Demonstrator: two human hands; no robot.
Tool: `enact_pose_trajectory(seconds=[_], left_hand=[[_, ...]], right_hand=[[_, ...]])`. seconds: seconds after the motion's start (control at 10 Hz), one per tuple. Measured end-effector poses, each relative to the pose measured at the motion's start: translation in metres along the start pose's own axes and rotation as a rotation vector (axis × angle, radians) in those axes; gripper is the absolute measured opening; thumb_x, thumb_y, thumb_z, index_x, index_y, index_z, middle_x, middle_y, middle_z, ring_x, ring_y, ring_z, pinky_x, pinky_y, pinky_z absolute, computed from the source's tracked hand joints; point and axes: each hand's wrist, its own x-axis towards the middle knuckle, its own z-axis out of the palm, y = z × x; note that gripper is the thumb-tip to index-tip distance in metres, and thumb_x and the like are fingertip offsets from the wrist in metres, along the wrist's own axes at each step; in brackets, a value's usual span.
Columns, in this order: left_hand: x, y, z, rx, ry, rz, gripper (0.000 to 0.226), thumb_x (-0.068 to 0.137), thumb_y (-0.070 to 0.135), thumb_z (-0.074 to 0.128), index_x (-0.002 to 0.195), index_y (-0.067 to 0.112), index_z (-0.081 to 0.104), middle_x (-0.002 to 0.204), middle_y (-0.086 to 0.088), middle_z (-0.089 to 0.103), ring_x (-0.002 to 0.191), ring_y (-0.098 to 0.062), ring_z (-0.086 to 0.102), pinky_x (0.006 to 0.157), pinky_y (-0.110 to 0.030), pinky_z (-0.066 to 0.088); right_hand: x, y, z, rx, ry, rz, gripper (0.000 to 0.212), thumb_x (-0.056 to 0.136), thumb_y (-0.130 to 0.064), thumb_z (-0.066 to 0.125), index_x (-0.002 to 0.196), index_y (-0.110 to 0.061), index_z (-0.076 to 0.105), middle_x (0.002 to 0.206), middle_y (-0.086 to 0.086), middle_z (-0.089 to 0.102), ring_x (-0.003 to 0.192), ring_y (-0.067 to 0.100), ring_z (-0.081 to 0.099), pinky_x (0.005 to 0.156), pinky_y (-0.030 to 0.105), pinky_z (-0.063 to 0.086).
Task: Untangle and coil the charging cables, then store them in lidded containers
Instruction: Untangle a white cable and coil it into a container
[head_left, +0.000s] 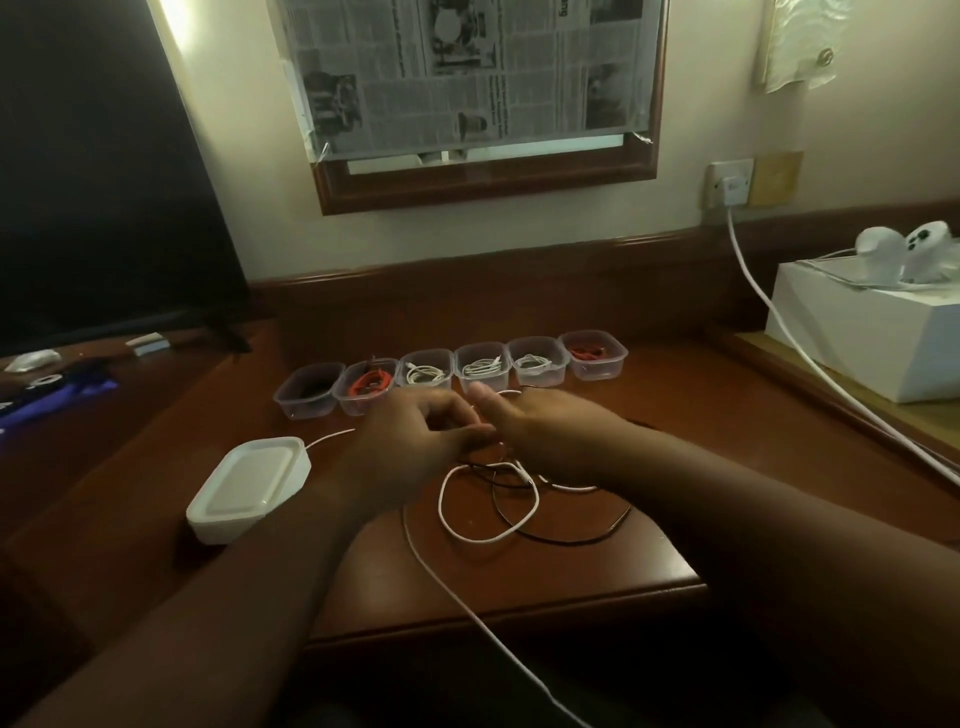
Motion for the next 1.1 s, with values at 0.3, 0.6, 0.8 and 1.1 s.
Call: enact_pose_trajectory(seconds=[0.3, 0.6, 0.8, 1.1], left_hand=[[-0.017, 0.008, 0.044, -0.928, 0.235, -0.379, 0.014, 0.079, 0.037, 0.07, 0.08, 0.023, 0.074, 0.062, 0.0, 0.054, 0.044, -0.007, 0.038, 0.047, -0.024, 0.026], [-0.011, -0.004, 0.012, 0.223, 0.098, 0.179, 0.002, 0.09, 0.017, 0.071, 0.091, 0.017, 0.073, 0.072, 0.014, 0.065, 0.072, 0.004, 0.063, 0.06, -0.015, 0.047], [-0.006, -0.007, 0.009, -0.574, 0.097, -0.21, 0.046, 0.059, 0.059, 0.085, 0.076, 0.021, 0.068, 0.058, 0.003, 0.05, 0.043, -0.006, 0.041, 0.042, -0.02, 0.029], [-0.024, 0.017, 0.047, -0.729, 0.019, -0.441, 0.015, 0.086, 0.027, 0.063, 0.097, 0.021, 0.071, 0.062, -0.002, 0.05, 0.045, -0.01, 0.035, 0.051, -0.026, 0.024]], right_hand=[[-0.001, -0.022, -0.024, 1.971, -0.044, -0.219, 0.057, 0.101, -0.056, 0.021, 0.073, -0.013, 0.047, 0.062, 0.002, 0.039, 0.057, 0.016, 0.04, 0.059, 0.03, 0.034], [0.002, 0.002, -0.002, -0.141, 0.108, -0.095, 0.058, 0.102, -0.055, 0.024, 0.081, -0.015, 0.059, 0.07, 0.002, 0.053, 0.061, 0.01, 0.044, 0.055, 0.024, 0.03], [-0.004, 0.001, -0.01, 1.238, -0.501, 0.072, 0.063, 0.098, -0.065, 0.025, 0.062, -0.018, 0.044, 0.051, -0.003, 0.032, 0.044, 0.013, 0.023, 0.045, 0.026, 0.018], [0.002, -0.022, -0.007, 1.334, 0.311, 0.013, 0.033, 0.105, -0.032, 0.036, 0.079, -0.014, 0.047, 0.069, 0.003, 0.043, 0.061, 0.015, 0.042, 0.062, 0.032, 0.038]])
